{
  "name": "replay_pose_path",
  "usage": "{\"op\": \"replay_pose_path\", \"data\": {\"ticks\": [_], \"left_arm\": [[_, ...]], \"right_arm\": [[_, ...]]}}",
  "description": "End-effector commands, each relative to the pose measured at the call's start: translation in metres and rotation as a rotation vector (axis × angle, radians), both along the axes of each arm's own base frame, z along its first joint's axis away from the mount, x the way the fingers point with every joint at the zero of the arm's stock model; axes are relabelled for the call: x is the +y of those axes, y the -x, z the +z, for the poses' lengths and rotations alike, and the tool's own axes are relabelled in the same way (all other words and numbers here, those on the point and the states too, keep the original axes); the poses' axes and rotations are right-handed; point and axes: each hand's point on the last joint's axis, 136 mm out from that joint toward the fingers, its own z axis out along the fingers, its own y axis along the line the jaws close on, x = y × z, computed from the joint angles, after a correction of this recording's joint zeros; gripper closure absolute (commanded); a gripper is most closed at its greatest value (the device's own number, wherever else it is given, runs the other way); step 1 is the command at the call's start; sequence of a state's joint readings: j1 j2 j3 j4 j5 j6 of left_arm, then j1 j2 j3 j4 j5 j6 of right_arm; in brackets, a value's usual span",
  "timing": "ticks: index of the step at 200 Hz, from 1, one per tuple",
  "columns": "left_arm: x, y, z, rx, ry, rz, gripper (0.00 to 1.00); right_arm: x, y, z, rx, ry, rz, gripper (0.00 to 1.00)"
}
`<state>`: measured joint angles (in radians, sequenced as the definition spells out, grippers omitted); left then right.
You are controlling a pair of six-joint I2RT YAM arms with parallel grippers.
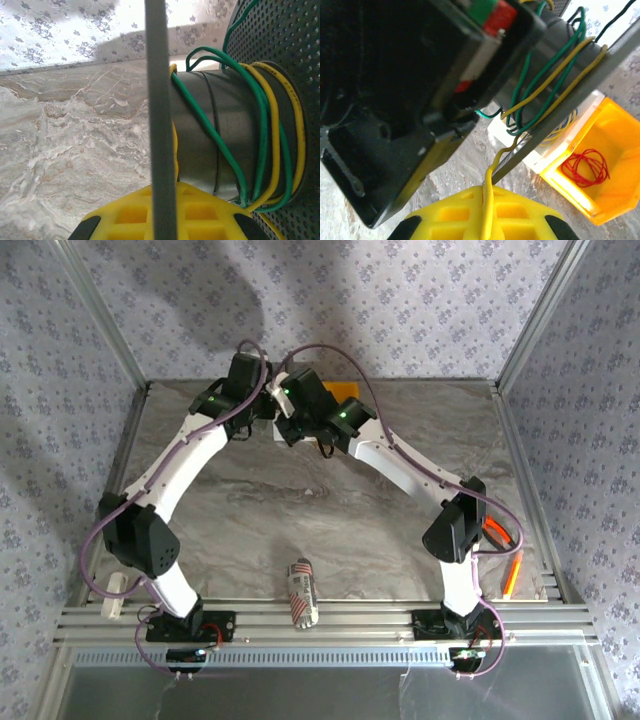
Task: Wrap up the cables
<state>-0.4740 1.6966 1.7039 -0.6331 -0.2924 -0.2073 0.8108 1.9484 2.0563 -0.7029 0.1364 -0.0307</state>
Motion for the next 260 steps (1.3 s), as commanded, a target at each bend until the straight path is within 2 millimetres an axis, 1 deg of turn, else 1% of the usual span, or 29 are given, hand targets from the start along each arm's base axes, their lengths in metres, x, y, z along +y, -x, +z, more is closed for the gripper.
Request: {"op": "replay_pose_path", "data": {"ticks": [1, 38, 58, 77, 93, 99, 103, 123, 130, 147, 166, 174, 184, 192, 214, 260], "left_arm": [[0.005, 0.028, -0.026, 0.137, -0.179, -0.116, 1.00], [0.009, 0.057, -0.041, 0.233, -0.265, -0.246, 1.00], [0.015, 0.066, -0.044, 0.265, -0.312, -0.276, 1.00], [0.020, 0.067, -0.039, 0.257, -0.325, -0.263, 1.00], [0.019, 0.065, -0.031, 0.234, -0.305, -0.247, 1.00], [0.017, 0.064, -0.028, 0.225, -0.292, -0.244, 1.00], [0.016, 0.063, -0.026, 0.219, -0.281, -0.244, 1.00], [0.004, 0.065, -0.018, 0.207, -0.248, -0.293, 1.00], [0.000, 0.066, -0.016, 0.201, -0.251, -0.313, 1.00], [-0.003, 0.069, -0.017, 0.203, -0.275, -0.349, 1.00], [0.001, 0.069, -0.019, 0.206, -0.306, -0.353, 1.00], [0.003, 0.069, -0.019, 0.208, -0.313, -0.347, 1.00], [0.004, 0.069, -0.019, 0.209, -0.318, -0.341, 1.00], [0.005, 0.068, -0.019, 0.209, -0.320, -0.331, 1.00], [0.006, 0.065, -0.014, 0.202, -0.319, -0.309, 1.00], [0.002, 0.062, -0.005, 0.189, -0.325, -0.323, 1.00]], "right_arm": [[-0.010, -0.015, 0.057, -0.110, -0.109, -0.042, 1.00], [-0.031, -0.020, 0.052, -0.096, -0.097, -0.077, 1.00], [-0.042, -0.021, 0.048, -0.087, -0.094, -0.095, 1.00], [-0.049, -0.020, 0.045, -0.077, -0.102, -0.100, 1.00], [-0.047, -0.014, 0.040, -0.056, -0.117, -0.070, 1.00], [-0.047, -0.010, 0.035, -0.039, -0.117, -0.059, 1.00], [-0.044, -0.011, 0.038, -0.050, -0.138, -0.052, 1.00], [-0.045, -0.007, 0.030, -0.024, -0.160, -0.043, 1.00], [-0.048, -0.007, 0.027, -0.014, -0.165, -0.049, 1.00], [-0.060, -0.010, 0.024, 0.006, -0.182, -0.065, 1.00], [-0.072, -0.014, 0.025, 0.015, -0.191, -0.075, 1.00], [-0.077, -0.015, 0.025, 0.016, -0.191, -0.076, 0.93], [-0.081, -0.016, 0.024, 0.019, -0.191, -0.077, 0.82], [-0.084, -0.016, 0.025, 0.021, -0.193, -0.071, 0.77], [-0.088, -0.016, 0.022, 0.028, -0.197, -0.059, 0.73], [-0.097, -0.012, 0.011, 0.042, -0.191, -0.050, 0.73]]}}
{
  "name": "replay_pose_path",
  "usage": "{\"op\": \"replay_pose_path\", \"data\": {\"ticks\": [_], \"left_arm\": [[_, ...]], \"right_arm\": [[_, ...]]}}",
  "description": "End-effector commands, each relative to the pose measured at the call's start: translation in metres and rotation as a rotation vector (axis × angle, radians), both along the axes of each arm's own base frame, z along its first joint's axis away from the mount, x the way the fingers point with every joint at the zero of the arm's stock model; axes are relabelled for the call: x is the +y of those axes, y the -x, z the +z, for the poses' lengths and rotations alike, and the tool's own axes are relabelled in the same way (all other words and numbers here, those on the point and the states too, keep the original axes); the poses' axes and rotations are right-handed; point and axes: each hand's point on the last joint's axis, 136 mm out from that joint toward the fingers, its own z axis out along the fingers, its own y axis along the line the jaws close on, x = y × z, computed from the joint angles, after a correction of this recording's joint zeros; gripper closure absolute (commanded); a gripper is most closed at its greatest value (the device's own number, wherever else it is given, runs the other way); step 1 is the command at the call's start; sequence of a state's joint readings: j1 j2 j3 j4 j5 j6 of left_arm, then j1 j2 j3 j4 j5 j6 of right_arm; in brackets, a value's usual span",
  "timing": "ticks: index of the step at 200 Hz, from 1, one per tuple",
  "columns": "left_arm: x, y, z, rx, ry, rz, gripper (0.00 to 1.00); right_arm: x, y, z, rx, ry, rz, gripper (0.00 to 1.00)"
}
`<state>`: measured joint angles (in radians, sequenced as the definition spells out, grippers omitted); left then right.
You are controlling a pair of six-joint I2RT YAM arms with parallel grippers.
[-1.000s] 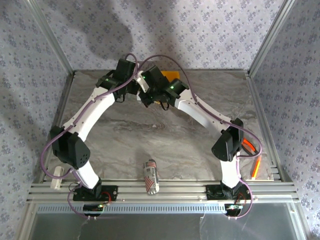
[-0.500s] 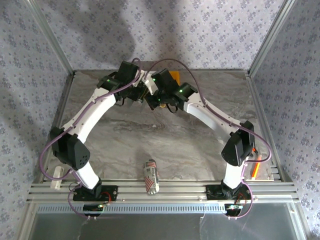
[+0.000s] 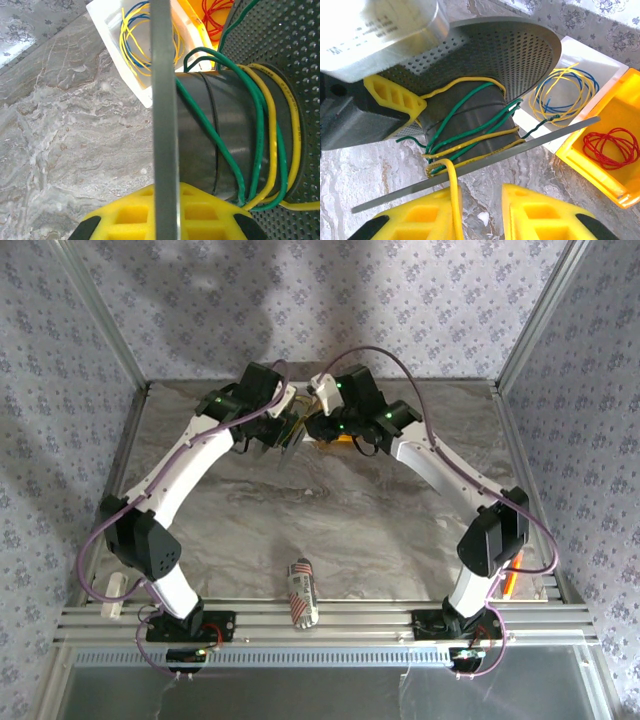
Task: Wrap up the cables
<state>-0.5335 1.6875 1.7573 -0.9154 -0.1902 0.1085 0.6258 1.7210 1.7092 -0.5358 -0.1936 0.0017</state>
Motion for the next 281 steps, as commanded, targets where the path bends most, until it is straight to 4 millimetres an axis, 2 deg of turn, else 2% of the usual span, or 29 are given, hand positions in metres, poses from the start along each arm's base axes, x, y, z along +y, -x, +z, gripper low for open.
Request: {"op": "replay_pose_path", "data": {"ticks": [1, 44, 56, 104, 116, 136, 156, 195, 223, 256, 281], "left_arm": [[0.022, 0.006, 0.019, -0.017, -0.064, 0.023, 1.00], [0.018, 0.010, 0.022, -0.021, -0.049, -0.012, 1.00], [0.017, 0.011, 0.023, -0.022, -0.041, -0.016, 1.00], [0.015, 0.013, 0.032, -0.036, -0.012, -0.029, 1.00], [0.014, 0.013, 0.036, -0.042, -0.002, -0.035, 1.00], [0.015, 0.014, 0.038, -0.046, 0.010, -0.037, 1.00], [0.015, 0.017, 0.038, -0.042, 0.007, -0.052, 1.00], [0.015, 0.032, 0.021, -0.009, -0.041, -0.138, 1.00], [0.019, 0.042, 0.000, 0.001, -0.190, -0.191, 1.00], [0.023, 0.044, -0.029, 0.024, -0.415, -0.246, 1.00], [0.015, 0.046, -0.041, 0.018, -0.482, -0.299, 1.00]], "right_arm": [[-0.039, -0.018, 0.015, -0.061, 0.014, -0.112, 0.73], [-0.060, -0.018, 0.006, -0.027, -0.014, -0.119, 0.64], [-0.065, -0.018, 0.004, -0.019, -0.016, -0.122, 0.64], [-0.083, -0.017, -0.003, -0.010, -0.018, -0.140, 0.79], [-0.089, -0.017, -0.005, -0.009, -0.018, -0.149, 0.79], [-0.097, -0.016, -0.006, -0.009, -0.019, -0.164, 0.95], [-0.108, -0.017, -0.007, -0.012, -0.017, -0.184, 1.00], [-0.127, -0.022, 0.003, -0.043, -0.013, -0.216, 1.00], [-0.136, -0.029, 0.013, -0.056, -0.015, -0.222, 1.00], [-0.130, -0.033, 0.019, -0.048, -0.009, -0.173, 1.00], [-0.123, -0.031, 0.011, -0.008, 0.025, -0.118, 1.00]]}}
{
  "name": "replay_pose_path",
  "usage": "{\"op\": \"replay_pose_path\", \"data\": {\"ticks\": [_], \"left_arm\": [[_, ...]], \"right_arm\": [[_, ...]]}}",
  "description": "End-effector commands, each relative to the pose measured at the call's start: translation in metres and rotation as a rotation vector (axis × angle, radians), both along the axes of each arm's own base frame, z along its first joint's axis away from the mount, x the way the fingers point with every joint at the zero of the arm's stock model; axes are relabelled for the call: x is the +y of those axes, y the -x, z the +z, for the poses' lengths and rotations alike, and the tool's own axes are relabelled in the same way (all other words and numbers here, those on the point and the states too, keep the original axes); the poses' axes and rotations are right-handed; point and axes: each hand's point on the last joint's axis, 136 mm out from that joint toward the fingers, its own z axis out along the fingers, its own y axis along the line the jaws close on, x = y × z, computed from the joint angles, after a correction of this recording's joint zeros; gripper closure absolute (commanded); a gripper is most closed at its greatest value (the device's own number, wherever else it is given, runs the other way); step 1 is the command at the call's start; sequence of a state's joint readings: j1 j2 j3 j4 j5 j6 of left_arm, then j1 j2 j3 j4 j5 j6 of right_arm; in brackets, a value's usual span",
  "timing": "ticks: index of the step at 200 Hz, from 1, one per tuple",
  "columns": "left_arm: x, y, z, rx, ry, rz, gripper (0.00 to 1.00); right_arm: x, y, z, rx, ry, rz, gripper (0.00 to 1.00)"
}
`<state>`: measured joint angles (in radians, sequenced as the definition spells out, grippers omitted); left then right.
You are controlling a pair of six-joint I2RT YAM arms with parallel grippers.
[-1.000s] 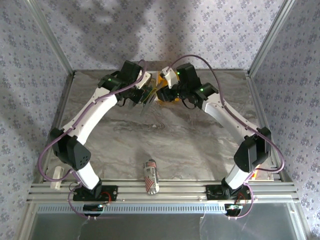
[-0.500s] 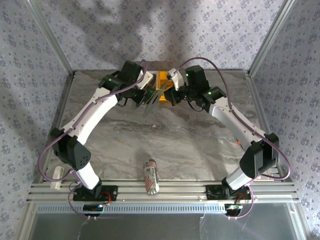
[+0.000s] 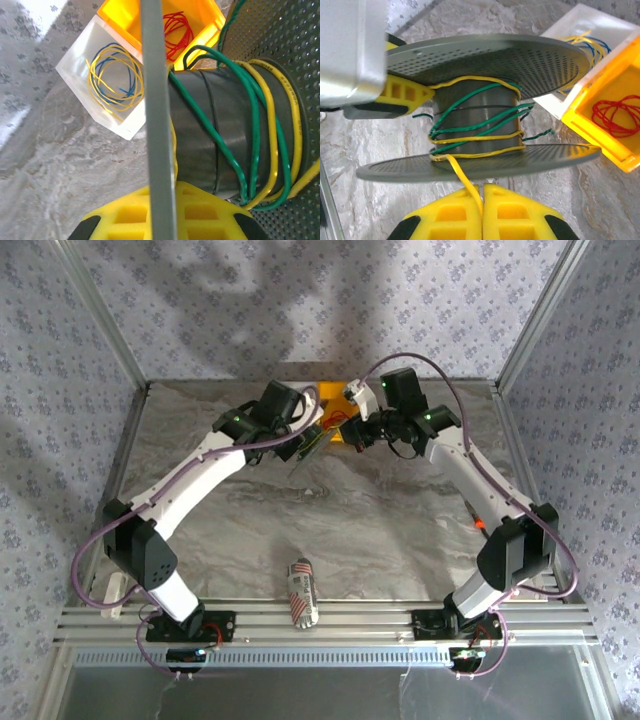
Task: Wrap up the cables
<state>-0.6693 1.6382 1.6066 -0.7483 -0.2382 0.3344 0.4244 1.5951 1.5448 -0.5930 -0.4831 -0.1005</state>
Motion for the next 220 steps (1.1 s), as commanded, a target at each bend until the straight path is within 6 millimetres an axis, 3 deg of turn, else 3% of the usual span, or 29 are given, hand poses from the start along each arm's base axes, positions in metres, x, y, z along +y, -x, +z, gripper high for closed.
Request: {"op": "replay_pose_path", "data": {"ticks": [1, 69, 102, 128, 162, 179, 202, 220], "left_arm": [[0.063, 0.025, -0.029, 0.081, -0.361, 0.002, 1.00], [0.037, 0.030, -0.006, 0.041, -0.198, -0.085, 1.00], [0.043, 0.024, -0.001, -0.042, -0.315, -0.110, 1.00], [0.045, 0.022, 0.002, -0.056, -0.330, -0.116, 1.00], [0.033, 0.025, 0.008, -0.062, -0.241, -0.129, 1.00], [0.024, 0.028, 0.011, -0.061, -0.175, -0.143, 1.00], [0.010, 0.033, 0.017, -0.046, -0.070, -0.175, 1.00], [0.001, 0.035, 0.023, -0.043, -0.012, -0.193, 1.00]], "right_arm": [[-0.058, -0.047, 0.024, -0.109, 0.093, -0.200, 1.00], [-0.054, -0.044, -0.006, 0.016, 0.129, -0.142, 1.00], [-0.065, -0.045, -0.035, 0.130, 0.257, -0.151, 1.00], [-0.072, -0.049, -0.043, 0.140, 0.322, -0.179, 1.00], [-0.054, -0.046, -0.021, 0.048, 0.215, -0.121, 1.00], [-0.042, -0.039, 0.002, 0.003, 0.098, -0.075, 0.91], [-0.020, -0.029, 0.038, -0.024, -0.091, -0.007, 0.71], [-0.012, -0.026, 0.050, -0.037, -0.116, 0.007, 0.68]]}}
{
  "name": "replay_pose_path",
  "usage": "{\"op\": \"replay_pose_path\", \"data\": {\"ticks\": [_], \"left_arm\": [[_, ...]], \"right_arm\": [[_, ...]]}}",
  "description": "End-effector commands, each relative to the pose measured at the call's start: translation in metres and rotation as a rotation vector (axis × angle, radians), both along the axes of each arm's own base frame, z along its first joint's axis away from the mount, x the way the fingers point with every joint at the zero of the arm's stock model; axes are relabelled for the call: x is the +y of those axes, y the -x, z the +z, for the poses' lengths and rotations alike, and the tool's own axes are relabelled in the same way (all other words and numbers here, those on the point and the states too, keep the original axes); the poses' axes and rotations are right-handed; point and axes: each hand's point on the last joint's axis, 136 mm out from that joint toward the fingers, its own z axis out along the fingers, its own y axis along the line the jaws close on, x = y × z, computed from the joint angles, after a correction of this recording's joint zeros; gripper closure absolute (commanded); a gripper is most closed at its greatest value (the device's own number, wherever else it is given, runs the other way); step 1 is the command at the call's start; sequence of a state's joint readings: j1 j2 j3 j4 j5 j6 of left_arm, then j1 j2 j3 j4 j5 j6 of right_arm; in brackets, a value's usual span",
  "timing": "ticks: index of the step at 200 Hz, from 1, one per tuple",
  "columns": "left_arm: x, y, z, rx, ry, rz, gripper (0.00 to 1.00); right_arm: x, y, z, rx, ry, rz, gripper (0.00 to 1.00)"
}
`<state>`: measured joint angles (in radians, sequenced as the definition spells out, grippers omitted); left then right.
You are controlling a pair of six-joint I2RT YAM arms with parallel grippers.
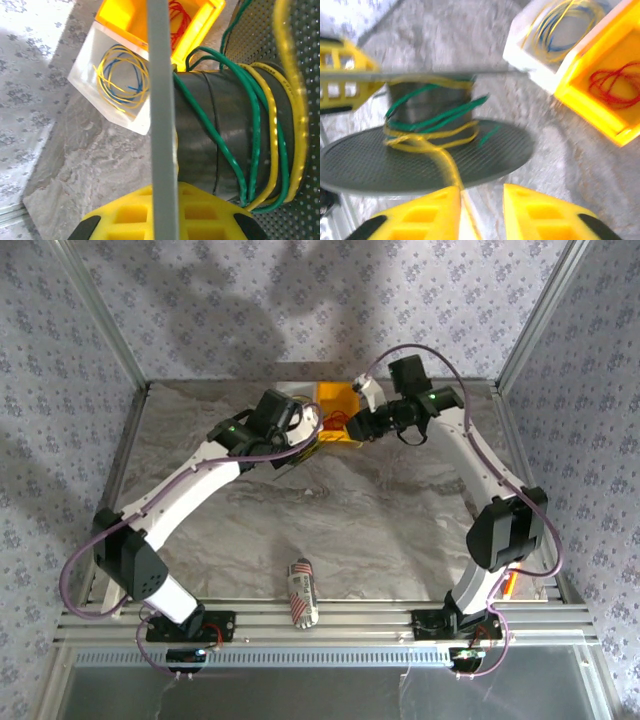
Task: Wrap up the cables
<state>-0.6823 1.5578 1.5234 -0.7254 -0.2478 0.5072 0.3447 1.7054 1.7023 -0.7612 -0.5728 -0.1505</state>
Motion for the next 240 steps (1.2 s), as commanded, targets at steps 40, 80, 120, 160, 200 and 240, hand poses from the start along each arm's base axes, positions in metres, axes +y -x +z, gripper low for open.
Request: {"op": "replay_pose_path", "data": {"ticks": [40, 80, 120, 160, 200, 240], "left_arm": [[-0.006, 0.016, 0.018, 0.026, 0.079, -0.044, 1.00], [-0.001, 0.008, 0.031, 0.033, 0.124, 0.031, 1.00], [0.002, -0.007, 0.081, 0.029, 0.342, 0.147, 1.00], [0.004, -0.023, 0.111, 0.039, 0.430, 0.257, 1.00], [-0.003, -0.030, 0.113, 0.055, 0.470, 0.274, 1.00], [-0.007, -0.029, 0.108, 0.073, 0.467, 0.273, 1.00]], "right_arm": [[0.003, -0.006, 0.058, -0.147, -0.109, -0.020, 0.61], [-0.005, 0.010, 0.046, -0.144, -0.088, -0.036, 0.45], [-0.006, 0.038, 0.013, -0.086, -0.167, -0.061, 0.28], [0.008, 0.067, -0.023, -0.023, -0.155, -0.082, 0.10], [0.040, 0.064, -0.056, 0.020, -0.103, -0.105, 0.00], [0.045, 0.044, -0.072, 0.045, -0.098, -0.183, 0.17]]}}
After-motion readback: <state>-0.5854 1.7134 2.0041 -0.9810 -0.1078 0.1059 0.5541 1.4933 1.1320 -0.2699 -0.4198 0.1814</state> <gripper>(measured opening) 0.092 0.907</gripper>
